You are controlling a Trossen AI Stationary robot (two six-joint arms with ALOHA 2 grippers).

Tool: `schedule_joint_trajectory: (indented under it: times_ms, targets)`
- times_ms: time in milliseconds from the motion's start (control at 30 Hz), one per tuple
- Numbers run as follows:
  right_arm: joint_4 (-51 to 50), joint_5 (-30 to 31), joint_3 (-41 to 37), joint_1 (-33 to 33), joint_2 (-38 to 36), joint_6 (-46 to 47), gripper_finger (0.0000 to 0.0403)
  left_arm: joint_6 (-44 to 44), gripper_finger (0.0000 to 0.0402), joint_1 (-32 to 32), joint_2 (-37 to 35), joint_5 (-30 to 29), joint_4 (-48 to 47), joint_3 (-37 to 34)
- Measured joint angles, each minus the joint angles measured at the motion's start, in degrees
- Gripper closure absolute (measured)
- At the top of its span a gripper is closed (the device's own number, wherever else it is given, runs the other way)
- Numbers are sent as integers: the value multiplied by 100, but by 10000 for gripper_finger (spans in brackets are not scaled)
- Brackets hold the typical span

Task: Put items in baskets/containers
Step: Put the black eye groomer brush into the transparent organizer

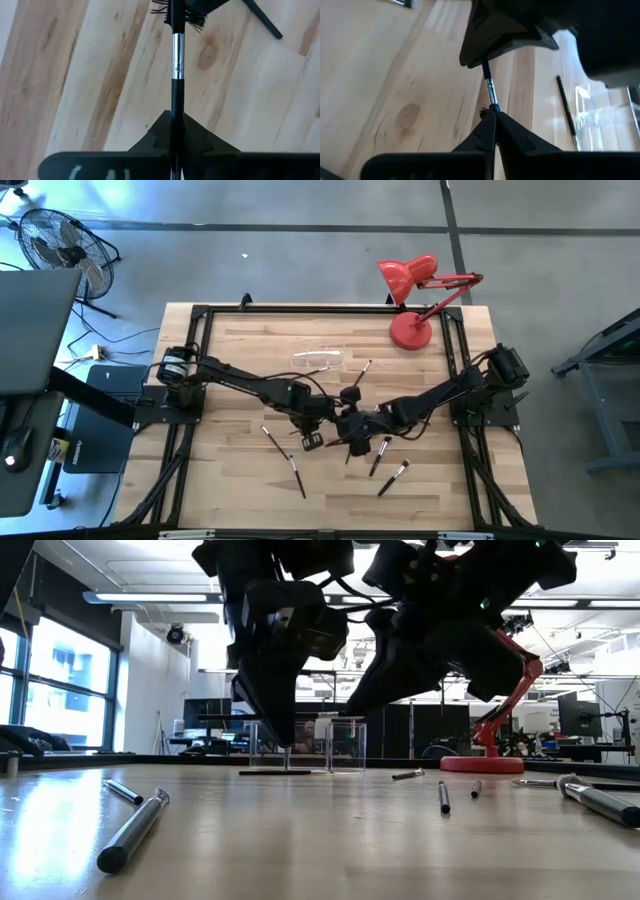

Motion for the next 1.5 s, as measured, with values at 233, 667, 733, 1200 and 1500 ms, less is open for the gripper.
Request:
schedule_joint_trajectory:
  times_ms: [233,667,733,1200,1500]
  targets:
    - [-390,-181,-73,4,-12,332,312,-205,396,-6,0,12,-10,0]
    - [-3437,-12,-235,76,-64,3074,319,-2180,390,-6,-2,-831,172,0]
    - [-3163,-95,-429,161,-251,3091,335,-2462,391,-4,-2,-901,196,0]
    - [-693,-1142,-3561,258,-4445,4730,395,-2519,396,-91,-962,-2556,1170,-864]
    - [63,-600,-4147,251,-5610,4890,399,-1599,396,701,-2430,-3141,7902,-4596]
